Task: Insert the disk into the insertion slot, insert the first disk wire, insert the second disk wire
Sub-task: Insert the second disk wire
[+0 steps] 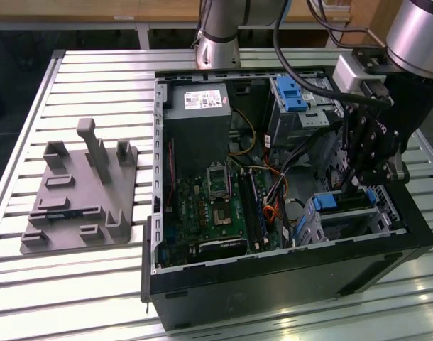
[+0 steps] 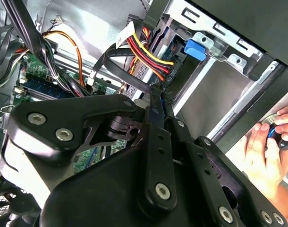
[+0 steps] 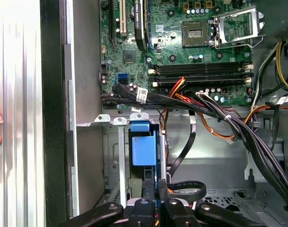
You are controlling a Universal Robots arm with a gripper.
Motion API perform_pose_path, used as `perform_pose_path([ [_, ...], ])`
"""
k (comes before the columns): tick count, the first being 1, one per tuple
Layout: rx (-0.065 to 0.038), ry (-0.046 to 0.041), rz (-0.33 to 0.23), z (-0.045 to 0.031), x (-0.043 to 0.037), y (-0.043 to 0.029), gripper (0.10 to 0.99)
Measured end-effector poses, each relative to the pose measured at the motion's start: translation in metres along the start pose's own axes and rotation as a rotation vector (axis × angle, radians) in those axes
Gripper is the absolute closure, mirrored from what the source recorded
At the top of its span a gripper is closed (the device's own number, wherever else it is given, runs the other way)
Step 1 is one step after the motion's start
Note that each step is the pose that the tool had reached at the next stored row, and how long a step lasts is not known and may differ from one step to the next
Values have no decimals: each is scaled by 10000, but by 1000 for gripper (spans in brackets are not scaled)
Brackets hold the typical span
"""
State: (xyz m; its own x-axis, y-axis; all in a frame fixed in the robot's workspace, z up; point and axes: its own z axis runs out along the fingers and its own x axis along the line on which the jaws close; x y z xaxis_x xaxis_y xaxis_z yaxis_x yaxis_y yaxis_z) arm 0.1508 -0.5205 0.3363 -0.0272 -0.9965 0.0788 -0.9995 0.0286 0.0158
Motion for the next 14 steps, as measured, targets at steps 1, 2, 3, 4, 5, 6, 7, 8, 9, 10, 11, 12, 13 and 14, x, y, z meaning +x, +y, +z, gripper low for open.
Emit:
perform_pose_path([
  [1, 1, 0, 0, 4, 0, -1, 937],
  [2, 0, 0, 0, 7, -1, -1, 937],
  [3, 0, -1, 0, 12, -1, -1, 937],
  [4, 0, -1, 0, 15, -1, -1, 937],
  [5, 0, 1, 0, 17, -1, -2, 937],
  [6, 0, 1, 0, 20, -1, -2, 937],
  [7, 0, 0, 0, 23, -2, -3, 937],
  [8, 0, 0, 0, 25, -2, -3, 937],
  [9, 0, 0, 0, 27, -2, -3, 937],
  [10, 0, 0, 0, 29, -2, -4, 937],
  [11, 1, 0, 0, 31, -2, -5, 937],
  [12, 0, 0, 0, 32, -2, -5, 937],
  [13, -1, -1, 0, 36, -1, -8, 937],
  [14, -3, 0, 0, 38, 1, -11, 937],
])
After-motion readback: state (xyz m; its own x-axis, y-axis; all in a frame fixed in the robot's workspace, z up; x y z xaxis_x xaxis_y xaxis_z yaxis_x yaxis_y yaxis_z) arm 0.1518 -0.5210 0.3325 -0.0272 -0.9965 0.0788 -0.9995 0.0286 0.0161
